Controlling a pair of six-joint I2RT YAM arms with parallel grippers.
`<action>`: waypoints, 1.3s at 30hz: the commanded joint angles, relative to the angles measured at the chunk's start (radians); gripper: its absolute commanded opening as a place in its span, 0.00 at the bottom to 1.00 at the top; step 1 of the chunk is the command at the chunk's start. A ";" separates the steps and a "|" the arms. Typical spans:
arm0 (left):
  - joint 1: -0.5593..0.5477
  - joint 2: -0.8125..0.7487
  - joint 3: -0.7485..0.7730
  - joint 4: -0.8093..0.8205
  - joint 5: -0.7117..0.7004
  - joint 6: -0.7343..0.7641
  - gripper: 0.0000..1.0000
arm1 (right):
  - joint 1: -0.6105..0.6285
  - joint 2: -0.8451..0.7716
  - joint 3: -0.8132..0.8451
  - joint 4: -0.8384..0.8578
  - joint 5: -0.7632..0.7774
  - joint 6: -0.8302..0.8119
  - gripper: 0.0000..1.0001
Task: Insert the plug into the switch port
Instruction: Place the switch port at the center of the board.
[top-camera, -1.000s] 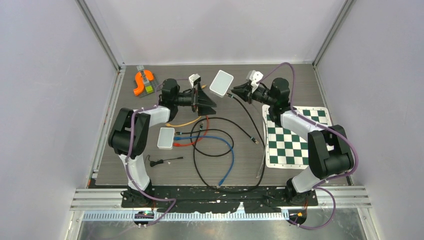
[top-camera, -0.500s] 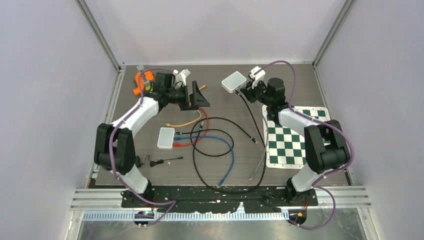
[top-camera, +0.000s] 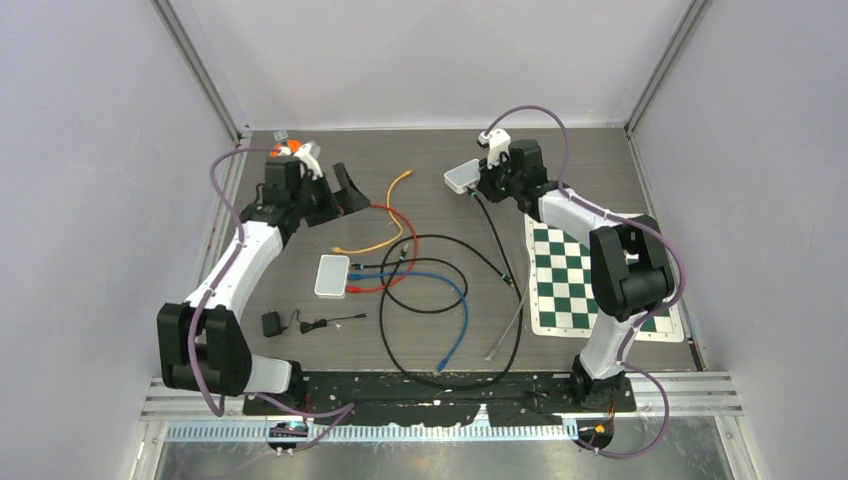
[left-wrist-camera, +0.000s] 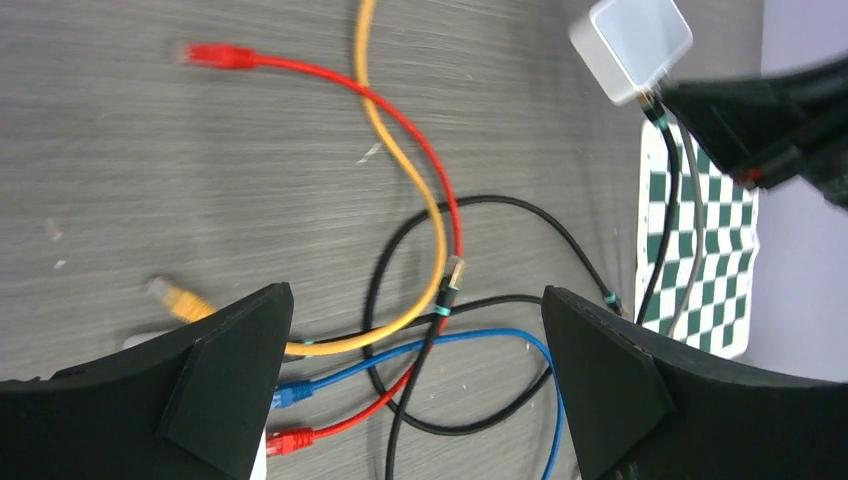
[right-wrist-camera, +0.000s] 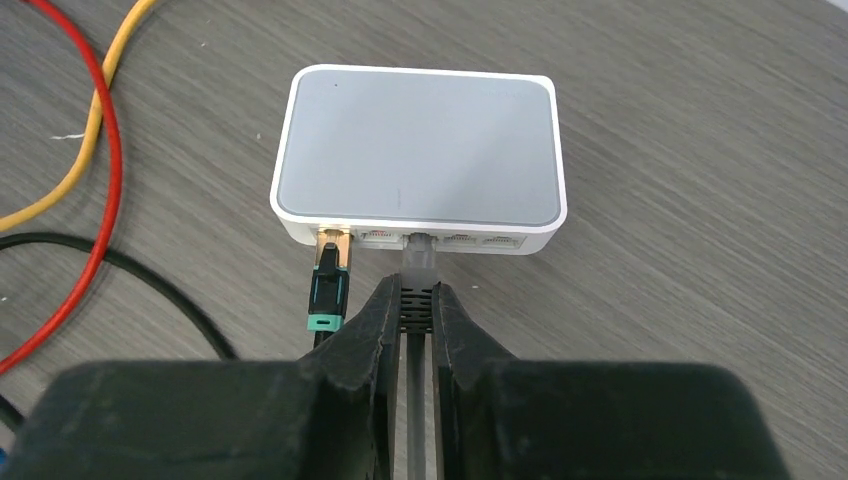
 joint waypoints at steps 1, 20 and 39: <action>0.111 -0.033 -0.114 0.139 0.055 -0.145 1.00 | 0.043 0.013 0.078 -0.107 0.067 0.003 0.05; 0.179 -0.032 -0.140 0.006 0.114 -0.087 0.99 | 0.126 0.179 0.255 -0.258 0.135 -0.011 0.22; 0.164 -0.186 -0.144 -0.087 -0.107 0.009 0.94 | 0.225 -0.349 -0.169 -0.154 0.093 0.085 0.54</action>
